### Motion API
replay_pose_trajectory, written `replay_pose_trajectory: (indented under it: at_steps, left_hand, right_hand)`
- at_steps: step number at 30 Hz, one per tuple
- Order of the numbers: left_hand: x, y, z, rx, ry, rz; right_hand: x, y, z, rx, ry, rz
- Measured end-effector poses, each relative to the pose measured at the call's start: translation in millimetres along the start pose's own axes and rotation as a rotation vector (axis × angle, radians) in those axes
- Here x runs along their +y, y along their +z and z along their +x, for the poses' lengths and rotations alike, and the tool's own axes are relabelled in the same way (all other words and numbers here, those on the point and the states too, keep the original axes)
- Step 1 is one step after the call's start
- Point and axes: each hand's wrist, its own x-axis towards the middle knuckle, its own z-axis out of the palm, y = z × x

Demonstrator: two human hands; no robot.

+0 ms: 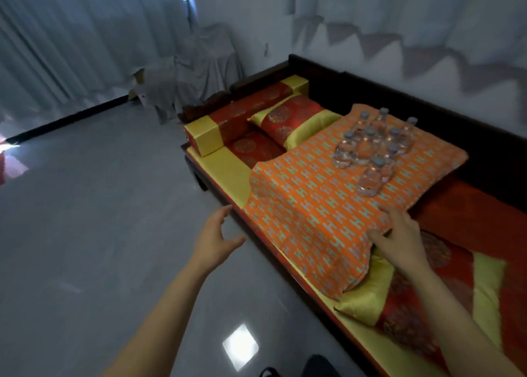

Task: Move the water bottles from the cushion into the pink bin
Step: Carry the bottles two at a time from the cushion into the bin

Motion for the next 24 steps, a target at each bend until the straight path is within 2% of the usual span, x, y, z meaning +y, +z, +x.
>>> replay_pose_trajectory:
  at_steps: [4, 13, 19, 24]
  left_hand:
    - [-3, 10, 64, -0.086, 0.095, -0.033]
    - [1, 45, 215, -0.25, 0.203, -0.102]
    - [25, 65, 314, -0.327, 0.277, -0.13]
    - [48, 112, 373, -0.485, 0.316, -0.125]
  right_hand:
    - [-4, 12, 22, 0.029, 0.117, 0.013]
    - [10, 47, 116, 0.159, 0.209, 0.005]
    - [15, 64, 175, 0.207, 0.365, 0.082]
    - [18, 70, 217, 0.277, 0.531, 0.157]
